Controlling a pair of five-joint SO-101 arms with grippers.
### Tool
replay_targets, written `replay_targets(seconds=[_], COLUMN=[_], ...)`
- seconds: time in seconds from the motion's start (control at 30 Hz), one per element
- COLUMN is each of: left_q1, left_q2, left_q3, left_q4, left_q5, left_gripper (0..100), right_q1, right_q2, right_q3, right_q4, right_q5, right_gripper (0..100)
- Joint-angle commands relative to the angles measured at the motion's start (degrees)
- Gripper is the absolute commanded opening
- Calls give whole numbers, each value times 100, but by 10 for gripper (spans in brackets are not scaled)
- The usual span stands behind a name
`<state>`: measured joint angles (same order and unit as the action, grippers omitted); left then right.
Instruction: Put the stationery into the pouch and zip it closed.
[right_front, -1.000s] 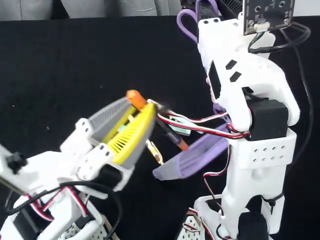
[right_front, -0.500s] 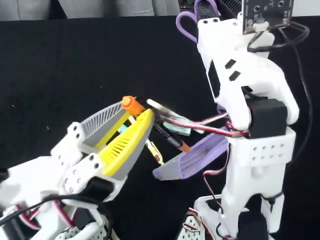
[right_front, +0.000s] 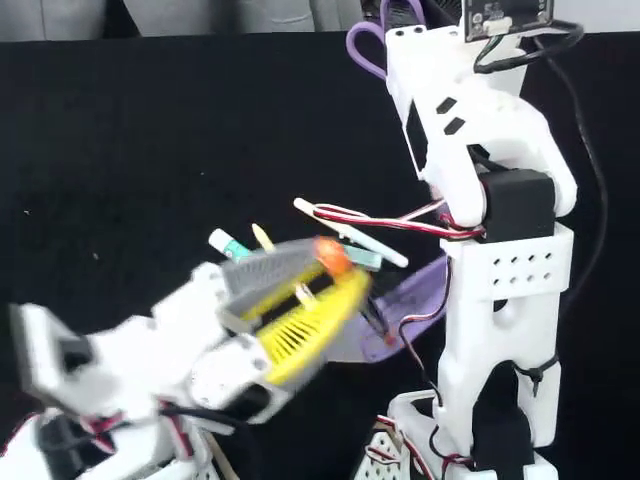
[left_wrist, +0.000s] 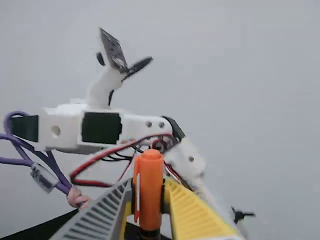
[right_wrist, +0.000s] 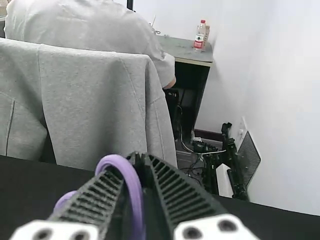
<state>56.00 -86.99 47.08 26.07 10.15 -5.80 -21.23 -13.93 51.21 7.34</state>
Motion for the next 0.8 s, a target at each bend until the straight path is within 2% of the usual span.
replay_targets(seconds=[0.0,0.1,0.27,0.37,0.5,0.67,0.77], left_q1=[303,277,-312,-620,-673,-681,-681], left_q2=[9,0,44,9,62,44,70], left_q3=[365,400,532,796,532,-92,-611], left_q4=[18,18,26,62,1064,1864,2708], left_q5=[-756,-818,-835,-1327,-2154,-2189,-2215], left_gripper=[28,28,29,30,30,30,30], right_q1=[-53,-53,-44,123,281,343,343], right_q2=[-101,-171,-215,-198,-207,-207,-207], right_q3=[-92,-92,-92,-92,-92,-92,-92], right_q4=[-132,-114,-105,-132,-193,-211,-193], right_q5=[-9,-9,-9,-9,-9,-9,-9], right_gripper=[11,11,11,11,11,11,11])
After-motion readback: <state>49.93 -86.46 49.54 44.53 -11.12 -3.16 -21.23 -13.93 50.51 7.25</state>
